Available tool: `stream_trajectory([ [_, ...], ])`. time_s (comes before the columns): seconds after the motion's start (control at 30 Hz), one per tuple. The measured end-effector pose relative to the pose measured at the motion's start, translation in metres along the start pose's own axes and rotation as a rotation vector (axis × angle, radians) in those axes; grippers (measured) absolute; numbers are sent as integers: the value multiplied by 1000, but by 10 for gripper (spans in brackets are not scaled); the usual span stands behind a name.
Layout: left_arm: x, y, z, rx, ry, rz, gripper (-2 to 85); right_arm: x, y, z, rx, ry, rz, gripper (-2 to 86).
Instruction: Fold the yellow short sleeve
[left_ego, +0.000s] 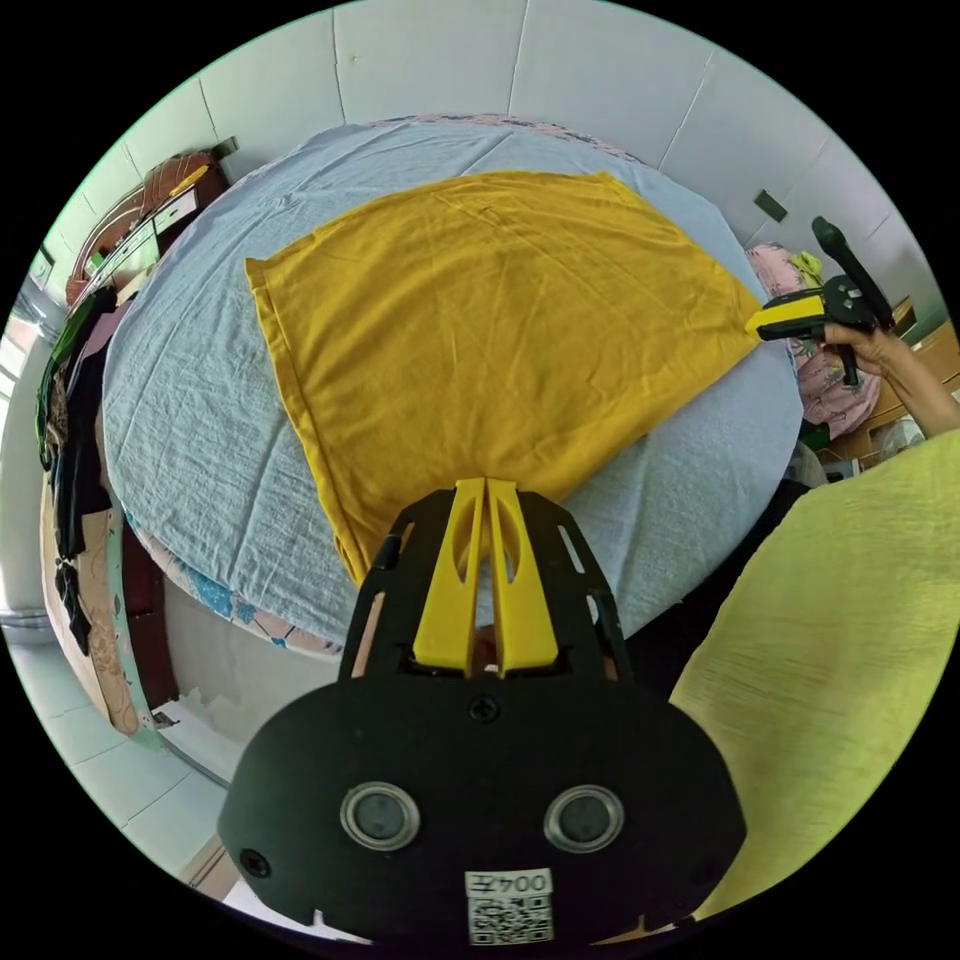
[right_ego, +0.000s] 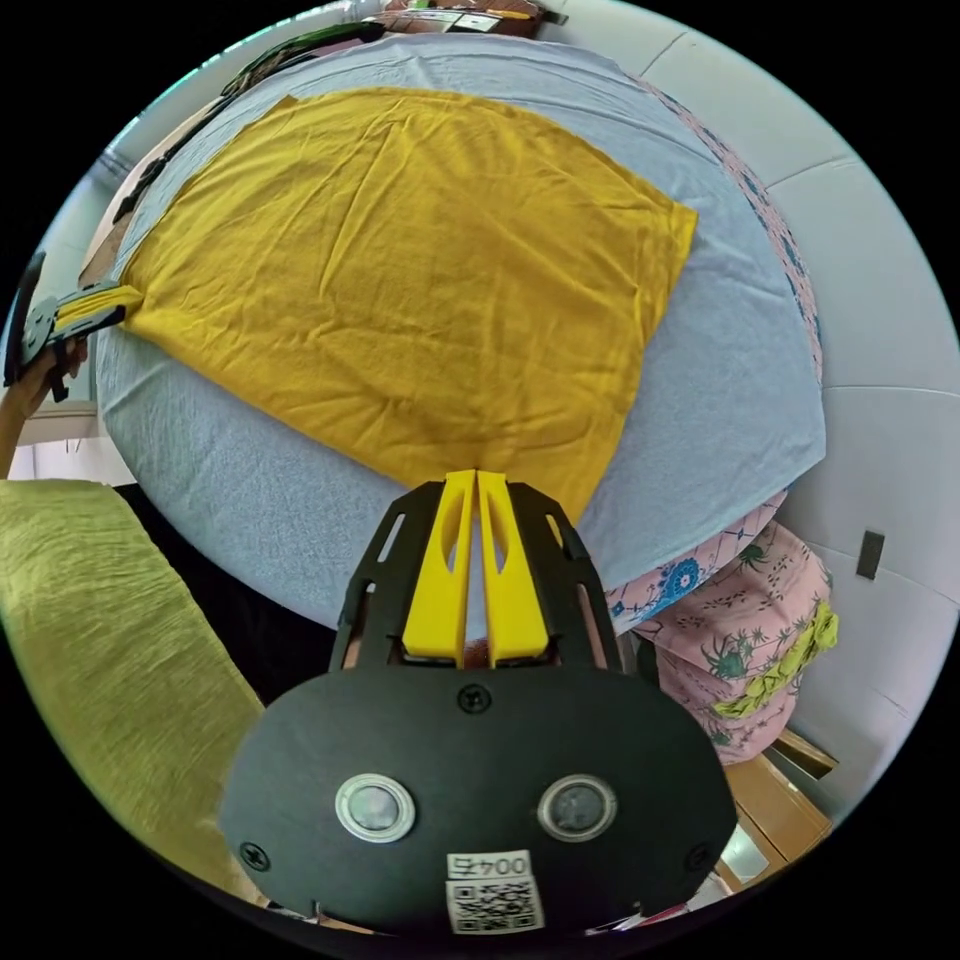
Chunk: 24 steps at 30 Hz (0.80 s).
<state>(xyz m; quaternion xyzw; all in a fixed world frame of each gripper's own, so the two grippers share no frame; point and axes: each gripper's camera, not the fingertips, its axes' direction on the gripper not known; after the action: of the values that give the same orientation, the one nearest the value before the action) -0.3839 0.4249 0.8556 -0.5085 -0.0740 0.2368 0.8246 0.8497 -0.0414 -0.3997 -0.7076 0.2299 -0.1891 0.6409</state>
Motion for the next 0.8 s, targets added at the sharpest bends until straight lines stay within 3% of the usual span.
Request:
stream_trajectory([
  [0.2, -20, 0, 5, -6, 38, -60, 6, 16, -13, -29, 43, -107, 19, 44],
  [0.3, -32, -3, 5, -28, 80, -124, 8, 43, -26, -58, 249, -100, 80, 50],
  [0.47, -72, -17, -21, 136, 35, -295, 22, 105, -76, -84, 502, -62, 164, 55],
  [0.8, -169, -89, -9, 168, -79, -444, 72, 166, -175, -78, 381, -54, 89, 83],
])
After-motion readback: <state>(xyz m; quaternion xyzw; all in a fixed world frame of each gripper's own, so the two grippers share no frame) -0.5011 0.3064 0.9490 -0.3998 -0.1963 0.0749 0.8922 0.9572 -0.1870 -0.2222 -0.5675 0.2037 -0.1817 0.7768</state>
